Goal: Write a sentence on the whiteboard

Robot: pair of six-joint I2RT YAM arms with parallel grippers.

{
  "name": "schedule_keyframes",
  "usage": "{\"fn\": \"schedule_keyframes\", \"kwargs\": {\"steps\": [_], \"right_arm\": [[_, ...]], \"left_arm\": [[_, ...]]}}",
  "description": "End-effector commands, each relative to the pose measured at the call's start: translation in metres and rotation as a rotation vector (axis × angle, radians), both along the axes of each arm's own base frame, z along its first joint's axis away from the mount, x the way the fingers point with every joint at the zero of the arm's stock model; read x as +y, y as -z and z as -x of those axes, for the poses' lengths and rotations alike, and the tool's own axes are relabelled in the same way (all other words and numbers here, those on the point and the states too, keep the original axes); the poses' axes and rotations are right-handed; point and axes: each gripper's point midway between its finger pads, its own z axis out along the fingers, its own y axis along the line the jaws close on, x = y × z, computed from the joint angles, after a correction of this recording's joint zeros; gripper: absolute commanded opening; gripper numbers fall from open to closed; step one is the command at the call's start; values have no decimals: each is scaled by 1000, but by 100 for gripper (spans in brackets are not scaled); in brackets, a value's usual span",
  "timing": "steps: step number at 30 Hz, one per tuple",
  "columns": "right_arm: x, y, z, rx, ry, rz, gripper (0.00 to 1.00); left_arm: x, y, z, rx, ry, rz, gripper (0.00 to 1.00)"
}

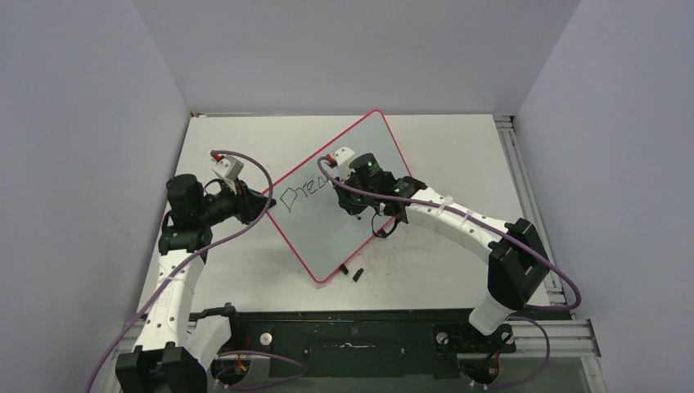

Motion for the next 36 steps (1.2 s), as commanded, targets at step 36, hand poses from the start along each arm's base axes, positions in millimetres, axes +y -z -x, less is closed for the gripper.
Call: {"fn": "schedule_keyframes", "kwargs": {"steps": [36], "right_arm": [[-1, -7, -25, -15, 98, 7, 5]], "left_arm": [[5, 2, -3, -80, 4, -97, 0]]}}
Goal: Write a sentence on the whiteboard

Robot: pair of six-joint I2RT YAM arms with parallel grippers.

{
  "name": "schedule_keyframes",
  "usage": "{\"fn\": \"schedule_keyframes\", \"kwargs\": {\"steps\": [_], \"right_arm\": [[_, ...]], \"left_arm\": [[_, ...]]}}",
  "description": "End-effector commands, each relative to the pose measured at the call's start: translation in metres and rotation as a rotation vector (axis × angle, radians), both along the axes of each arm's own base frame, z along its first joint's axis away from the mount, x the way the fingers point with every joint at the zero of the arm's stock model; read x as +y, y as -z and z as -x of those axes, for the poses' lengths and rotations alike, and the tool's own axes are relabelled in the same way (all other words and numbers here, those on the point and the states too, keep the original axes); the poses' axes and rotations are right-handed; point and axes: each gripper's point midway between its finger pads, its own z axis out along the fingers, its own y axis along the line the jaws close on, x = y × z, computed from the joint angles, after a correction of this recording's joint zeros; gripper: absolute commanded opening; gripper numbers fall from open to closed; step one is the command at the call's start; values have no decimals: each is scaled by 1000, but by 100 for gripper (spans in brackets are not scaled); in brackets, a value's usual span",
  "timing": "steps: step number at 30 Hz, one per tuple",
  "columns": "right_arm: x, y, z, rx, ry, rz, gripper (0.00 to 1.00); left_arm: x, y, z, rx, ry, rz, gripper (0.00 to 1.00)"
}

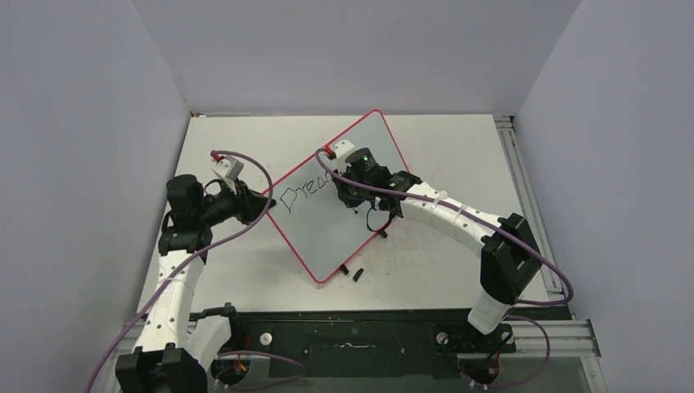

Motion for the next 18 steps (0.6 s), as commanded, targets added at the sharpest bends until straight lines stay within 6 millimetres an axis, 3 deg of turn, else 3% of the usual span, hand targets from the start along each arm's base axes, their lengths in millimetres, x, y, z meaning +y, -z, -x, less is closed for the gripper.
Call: {"fn": "schedule_keyframes", "kwargs": {"steps": [1, 11, 18], "right_arm": [[-3, 0, -2, 10, 12, 3, 5], [-11, 11, 9, 37, 5, 26, 5], [-8, 2, 4, 16, 13, 9, 5]], "left_arm": [[5, 2, -4, -83, 8, -96, 0], [5, 2, -3, -81, 8, -94, 0], [5, 2, -3, -82, 8, -95, 0]]}}
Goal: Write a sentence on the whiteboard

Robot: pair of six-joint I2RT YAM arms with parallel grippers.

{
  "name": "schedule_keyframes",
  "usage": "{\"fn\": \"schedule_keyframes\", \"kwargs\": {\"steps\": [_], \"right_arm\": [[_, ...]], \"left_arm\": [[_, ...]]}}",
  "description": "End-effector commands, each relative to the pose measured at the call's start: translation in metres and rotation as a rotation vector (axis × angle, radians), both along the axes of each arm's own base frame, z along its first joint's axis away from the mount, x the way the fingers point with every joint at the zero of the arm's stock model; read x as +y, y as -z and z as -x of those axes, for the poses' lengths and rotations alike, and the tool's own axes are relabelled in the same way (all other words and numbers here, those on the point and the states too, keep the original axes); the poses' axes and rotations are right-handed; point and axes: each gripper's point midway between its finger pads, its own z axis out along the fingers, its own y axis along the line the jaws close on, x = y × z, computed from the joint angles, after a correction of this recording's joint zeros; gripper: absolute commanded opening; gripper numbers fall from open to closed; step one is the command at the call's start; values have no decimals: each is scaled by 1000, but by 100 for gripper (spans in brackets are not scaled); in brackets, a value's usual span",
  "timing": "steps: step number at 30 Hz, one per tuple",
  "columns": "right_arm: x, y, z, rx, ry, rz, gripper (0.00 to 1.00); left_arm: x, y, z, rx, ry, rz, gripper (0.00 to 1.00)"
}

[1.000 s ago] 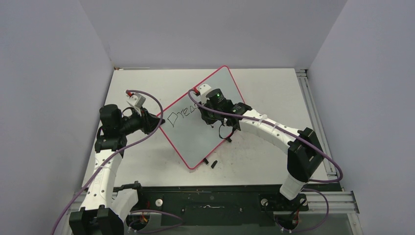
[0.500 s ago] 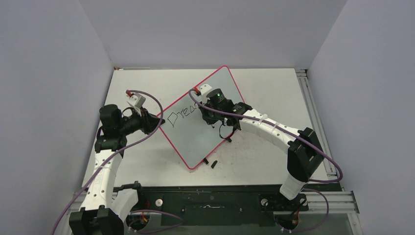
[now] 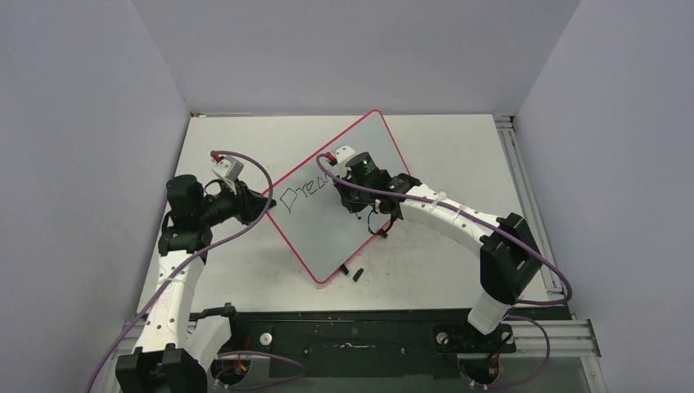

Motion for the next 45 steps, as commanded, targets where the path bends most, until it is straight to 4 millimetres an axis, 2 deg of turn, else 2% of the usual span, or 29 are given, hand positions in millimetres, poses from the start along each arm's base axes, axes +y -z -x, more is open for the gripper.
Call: {"fn": "schedule_keyframes", "kwargs": {"steps": [1, 13, 24, 39, 45], "right_arm": [[2, -17, -7, -32, 15, -38, 5], [9, -25, -18, -49, 19, -30, 5], [13, -24, -27, -51, 35, -14, 5], [0, -28, -38, -58, 97, 5, 5], [1, -24, -35, -42, 85, 9, 5]], "left_arm": [[5, 2, -4, -85, 9, -95, 0], [5, 2, -3, -86, 9, -95, 0], [4, 0, -3, -91, 12, -93, 0], [3, 0, -1, -95, 17, -92, 0], [3, -1, 0, -97, 16, -92, 0]]}}
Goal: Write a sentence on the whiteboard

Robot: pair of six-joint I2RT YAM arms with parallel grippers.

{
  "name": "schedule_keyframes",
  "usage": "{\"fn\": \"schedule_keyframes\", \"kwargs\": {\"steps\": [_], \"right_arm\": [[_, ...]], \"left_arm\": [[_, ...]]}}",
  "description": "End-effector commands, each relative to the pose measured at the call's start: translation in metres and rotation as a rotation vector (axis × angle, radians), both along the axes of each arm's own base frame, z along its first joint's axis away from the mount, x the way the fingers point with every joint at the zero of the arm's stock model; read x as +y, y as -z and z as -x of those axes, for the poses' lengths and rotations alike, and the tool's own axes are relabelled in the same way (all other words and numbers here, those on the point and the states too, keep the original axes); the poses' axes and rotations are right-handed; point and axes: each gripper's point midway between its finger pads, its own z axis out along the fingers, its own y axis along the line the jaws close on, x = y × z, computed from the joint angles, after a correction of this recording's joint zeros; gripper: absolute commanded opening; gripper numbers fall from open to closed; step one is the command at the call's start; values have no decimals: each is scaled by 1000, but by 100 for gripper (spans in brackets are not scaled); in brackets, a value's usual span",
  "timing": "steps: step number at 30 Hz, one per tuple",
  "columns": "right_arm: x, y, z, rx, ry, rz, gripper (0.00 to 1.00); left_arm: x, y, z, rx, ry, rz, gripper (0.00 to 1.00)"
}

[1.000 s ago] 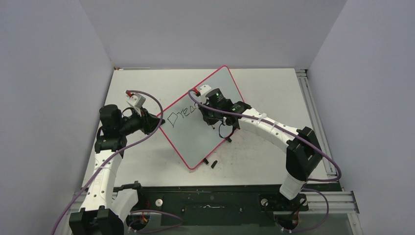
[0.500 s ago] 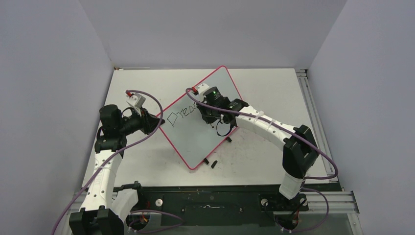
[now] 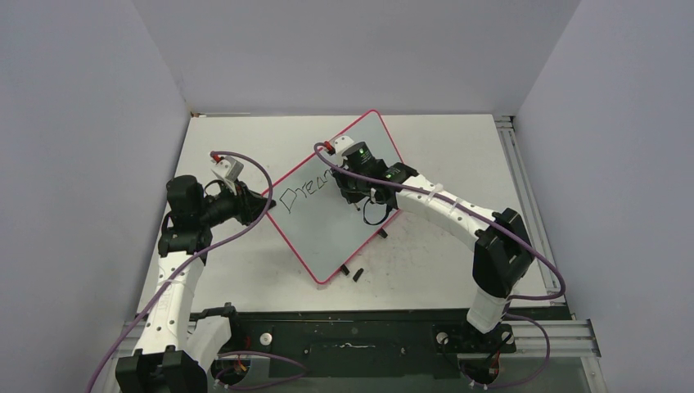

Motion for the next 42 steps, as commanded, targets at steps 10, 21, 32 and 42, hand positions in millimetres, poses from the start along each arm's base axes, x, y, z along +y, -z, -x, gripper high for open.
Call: {"fn": "schedule_keyframes", "kwargs": {"steps": [10, 21, 32, 42], "right_arm": [[-11, 7, 2, 3, 37, 12, 5], [-11, -8, 3, -27, 43, -20, 5], [-19, -37, -12, -104, 81, -16, 5], [-21, -40, -26, -113, 96, 0, 5]], "left_arm": [[3, -2, -2, -104, 22, -93, 0], [2, -2, -1, -109, 24, -93, 0], [3, -2, -1, -109, 21, -94, 0], [3, -2, -1, -109, 22, -95, 0]]}}
